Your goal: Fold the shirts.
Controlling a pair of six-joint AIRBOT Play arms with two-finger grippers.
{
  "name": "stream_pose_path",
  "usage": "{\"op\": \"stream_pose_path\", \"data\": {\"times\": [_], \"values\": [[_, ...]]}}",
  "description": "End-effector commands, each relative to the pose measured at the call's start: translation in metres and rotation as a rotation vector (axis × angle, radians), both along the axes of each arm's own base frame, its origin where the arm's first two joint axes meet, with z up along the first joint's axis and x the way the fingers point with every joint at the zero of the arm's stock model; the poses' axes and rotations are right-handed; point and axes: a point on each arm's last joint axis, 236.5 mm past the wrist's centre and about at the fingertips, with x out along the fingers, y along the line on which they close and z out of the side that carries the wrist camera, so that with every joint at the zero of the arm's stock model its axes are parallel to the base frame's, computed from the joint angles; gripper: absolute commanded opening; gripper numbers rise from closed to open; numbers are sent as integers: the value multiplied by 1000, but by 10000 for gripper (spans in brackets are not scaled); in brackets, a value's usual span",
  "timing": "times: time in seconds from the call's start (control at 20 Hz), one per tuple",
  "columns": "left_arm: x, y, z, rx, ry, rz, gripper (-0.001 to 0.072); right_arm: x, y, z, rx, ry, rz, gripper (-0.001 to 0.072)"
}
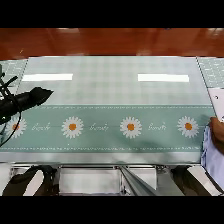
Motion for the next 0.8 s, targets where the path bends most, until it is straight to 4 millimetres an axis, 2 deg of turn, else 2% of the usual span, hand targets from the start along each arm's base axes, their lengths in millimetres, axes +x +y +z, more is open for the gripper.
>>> {"op": "stream_pose_path", "data": {"times": [0.0,0.1,0.15,0.2,0.25,0.3,0.35,0.4,0.45,0.5,0.55,0.6,0.65,0.7,0.75], "values": [[2,1,-5,14,3,-8,23,-48,32,-28,57,156,-70,403],[7,5,-11,13,16,7,23,-55,37,-32,63,187,-80,402],[10,7,-16,13,25,17,23,-49,27,-35,38,160,-83,401],[13,9,-20,7,34,25,23,-29,16,-39,10,81,-94,394],[16,8,-19,-5,37,25,23,2,4,-40,-13,-50,-85,323],[22,7,-10,-17,29,17,23,47,-5,-34,-27,-233,-68,199],[30,5,5,-22,4,2,23,97,-13,-17,-36,-452,-43,70],[41,5,28,-14,-36,-16,23,153,-19,16,-63,-712,9,27],[54,4,54,-1,-89,-30,22,198,-17,49,-94,-908,71,26],[67,0,86,14,-156,-48,22,238,-7,78,-129,-1044,157,26],[80,-10,116,27,-217,-78,22,270,12,95,-161,-1099,263,26],[91,-23,138,41,-263,-116,22,301,42,105,-186,-1119,400,26],[101,-38,152,63,-287,-159,22,330,85,107,-192,-1114,571,26],[110,-54,153,97,-264,-199,22,352,135,97,-163,-1076,742,26],[114,-67,141,156,-210,-243,21,365,186,75,-132,-1000,921,26]]}}
